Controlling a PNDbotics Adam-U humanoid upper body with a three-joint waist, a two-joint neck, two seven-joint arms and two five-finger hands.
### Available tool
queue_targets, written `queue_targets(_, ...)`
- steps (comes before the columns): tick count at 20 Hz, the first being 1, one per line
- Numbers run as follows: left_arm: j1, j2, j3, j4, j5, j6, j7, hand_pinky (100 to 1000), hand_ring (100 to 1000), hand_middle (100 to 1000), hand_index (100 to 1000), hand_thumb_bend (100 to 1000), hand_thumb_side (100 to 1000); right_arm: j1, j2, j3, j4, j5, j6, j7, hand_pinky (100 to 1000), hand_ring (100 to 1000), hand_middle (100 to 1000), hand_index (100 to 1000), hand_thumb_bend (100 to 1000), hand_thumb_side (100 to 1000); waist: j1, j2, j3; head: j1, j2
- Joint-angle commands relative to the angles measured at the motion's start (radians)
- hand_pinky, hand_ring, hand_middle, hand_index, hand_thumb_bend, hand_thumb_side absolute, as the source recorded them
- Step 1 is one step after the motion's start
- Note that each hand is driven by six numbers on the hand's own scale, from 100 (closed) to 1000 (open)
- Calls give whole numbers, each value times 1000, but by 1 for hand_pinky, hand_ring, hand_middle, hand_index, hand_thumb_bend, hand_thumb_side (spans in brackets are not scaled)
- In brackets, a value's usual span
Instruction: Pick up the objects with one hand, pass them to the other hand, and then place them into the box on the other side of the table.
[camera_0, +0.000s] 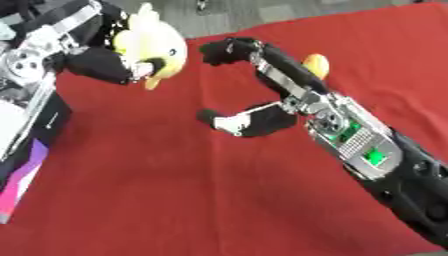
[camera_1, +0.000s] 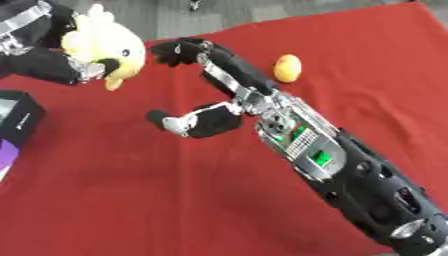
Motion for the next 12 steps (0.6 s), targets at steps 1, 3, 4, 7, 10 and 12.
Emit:
queue_targets(1, -6, 38, 11, -9, -4, -7, 11, 558, 333, 191, 344, 383, 100, -10, -16, -11, -16, 0, 5, -8, 822, 785, 747, 880, 404, 396, 1, -5, 1, 1, -12)
queue_targets(3, 2, 53, 17, -15, -11, -10, 17, 557, 333, 192, 344, 385, 100, -9, -19, -12, -17, 1, 7, -11, 822, 785, 748, 881, 403, 399, 2, -5, 3, -1, -12)
queue_targets(4, 6, 63, 21, -18, -14, -11, 22, 557, 333, 192, 344, 385, 100, -8, -20, -12, -18, 0, 7, -12, 822, 785, 748, 880, 403, 400, 2, -5, 3, -1, -12)
queue_targets(7, 25, 99, 42, -30, -18, -13, 48, 559, 332, 191, 343, 382, 100, -6, -25, -12, -21, 1, 8, -12, 822, 785, 748, 880, 402, 403, 1, -5, 6, -1, -13)
queue_targets(10, 56, 144, 78, -36, -9, -10, 81, 559, 330, 189, 341, 381, 100, -4, -30, -14, -24, 1, 9, -13, 822, 784, 747, 879, 401, 403, 0, -4, 8, 0, -15)
queue_targets(12, 77, 171, 100, -39, 4, -7, 103, 558, 328, 186, 338, 380, 100, -4, -32, -15, -27, 0, 10, -14, 822, 784, 747, 879, 400, 403, 0, -3, 9, 1, -17)
